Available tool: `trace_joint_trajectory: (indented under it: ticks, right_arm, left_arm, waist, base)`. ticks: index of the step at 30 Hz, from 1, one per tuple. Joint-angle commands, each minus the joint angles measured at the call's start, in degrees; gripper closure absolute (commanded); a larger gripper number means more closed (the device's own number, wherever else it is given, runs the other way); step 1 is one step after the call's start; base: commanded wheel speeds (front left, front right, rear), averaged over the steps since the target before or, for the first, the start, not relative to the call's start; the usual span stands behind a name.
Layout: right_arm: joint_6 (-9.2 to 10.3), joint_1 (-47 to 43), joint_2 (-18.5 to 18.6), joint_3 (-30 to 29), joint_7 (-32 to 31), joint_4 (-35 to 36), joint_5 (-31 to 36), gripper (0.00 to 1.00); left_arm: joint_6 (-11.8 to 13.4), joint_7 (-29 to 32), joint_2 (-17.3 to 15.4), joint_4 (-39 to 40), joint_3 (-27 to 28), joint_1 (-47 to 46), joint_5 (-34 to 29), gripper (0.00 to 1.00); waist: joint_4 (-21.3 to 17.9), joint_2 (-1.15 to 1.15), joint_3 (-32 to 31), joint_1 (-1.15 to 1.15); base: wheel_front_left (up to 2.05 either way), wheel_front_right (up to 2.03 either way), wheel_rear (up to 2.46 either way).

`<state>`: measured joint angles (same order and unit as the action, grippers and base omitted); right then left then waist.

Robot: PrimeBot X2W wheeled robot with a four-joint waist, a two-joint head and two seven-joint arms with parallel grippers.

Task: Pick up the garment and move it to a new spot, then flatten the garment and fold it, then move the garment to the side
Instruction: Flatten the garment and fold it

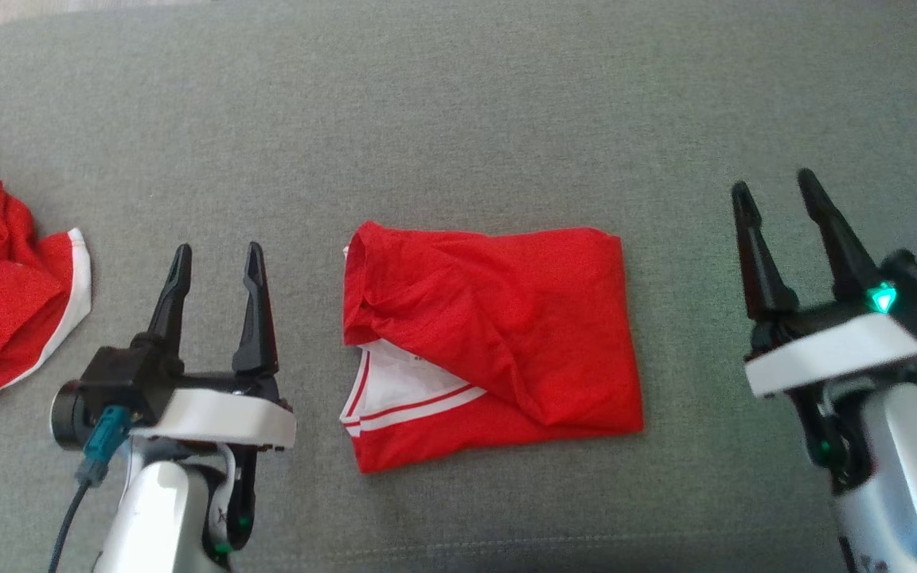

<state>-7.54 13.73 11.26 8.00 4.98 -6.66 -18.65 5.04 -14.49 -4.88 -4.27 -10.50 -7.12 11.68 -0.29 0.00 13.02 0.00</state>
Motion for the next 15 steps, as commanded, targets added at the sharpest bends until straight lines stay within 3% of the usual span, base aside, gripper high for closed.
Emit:
trace_joint_trajectory:
  ticks: [1, 7, 15]
  right_arm:
    - [0.05, -0.73, -0.30, -0.06, -0.61, 3.29, 1.69, 0.00]
    - [0.05, -6.49, -1.98, -4.07, -3.42, 9.54, 6.09, 0.00]
    - [0.05, -9.43, -3.86, -5.99, -5.09, 12.92, 7.10, 0.00]
  left_arm:
    - [0.12, -0.51, -1.07, 1.38, 1.93, -0.31, -0.42, 0.00]
    - [0.28, -0.19, -1.49, 1.07, 1.43, 0.48, -0.55, 0.00]
    - [0.61, 0.41, -2.00, 1.28, 1.19, 1.21, -0.35, 0.00]
  waist:
    - [-0.16, 0.00, -0.26, 0.00]
    - [-0.49, 0.00, -1.15, 0.00]
    - [-0.60, 0.00, -1.73, 0.00]
  base:
    - [0.00, 0.00, 0.00]
    - [0.00, 0.00, 0.00]
    - [0.00, 0.00, 0.00]
